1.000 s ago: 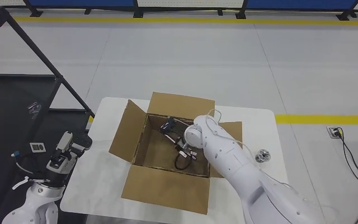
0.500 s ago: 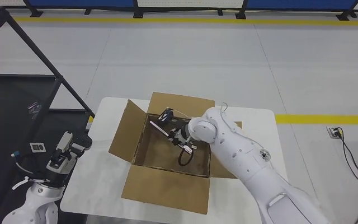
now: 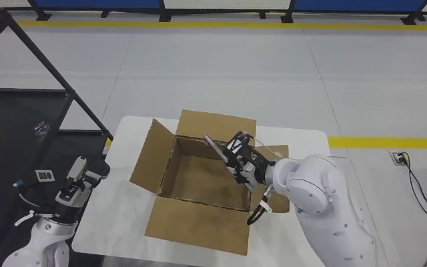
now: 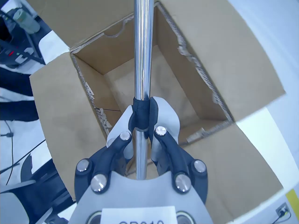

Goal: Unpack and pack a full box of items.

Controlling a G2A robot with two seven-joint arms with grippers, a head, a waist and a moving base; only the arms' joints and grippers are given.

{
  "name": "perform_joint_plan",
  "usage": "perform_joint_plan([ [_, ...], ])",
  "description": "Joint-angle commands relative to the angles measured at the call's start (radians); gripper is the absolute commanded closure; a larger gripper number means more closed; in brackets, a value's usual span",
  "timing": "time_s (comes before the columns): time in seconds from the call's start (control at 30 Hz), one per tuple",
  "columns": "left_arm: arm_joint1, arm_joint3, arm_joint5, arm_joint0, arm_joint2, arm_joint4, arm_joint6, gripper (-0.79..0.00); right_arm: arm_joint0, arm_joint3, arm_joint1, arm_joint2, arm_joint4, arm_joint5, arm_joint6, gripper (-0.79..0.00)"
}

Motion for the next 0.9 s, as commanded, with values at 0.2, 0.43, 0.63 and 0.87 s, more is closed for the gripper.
perform_joint_plan([
  [0.2, 0.000, 0.000, 0.000, 0.000, 0.000, 0.000, 0.000, -0.785, -0.324, -0.263, 0.037, 0.258, -0.079, 0.157, 0.043, 0.000],
  [0.43, 0.000, 0.000, 0.000, 0.000, 0.000, 0.000, 0.000, -0.785, -0.419, -0.121, 0.048, 0.341, -0.033, 0.201, -0.024, 0.000],
  [0.63, 0.000, 0.000, 0.000, 0.000, 0.000, 0.000, 0.000, -0.785, -0.395, 0.114, 0.057, 0.368, 0.048, 0.172, -0.078, 0.000],
  [0.87, 0.000, 0.000, 0.000, 0.000, 0.000, 0.000, 0.000, -0.785, -0.390, 0.234, 0.072, 0.396, 0.046, 0.156, -0.122, 0.000],
])
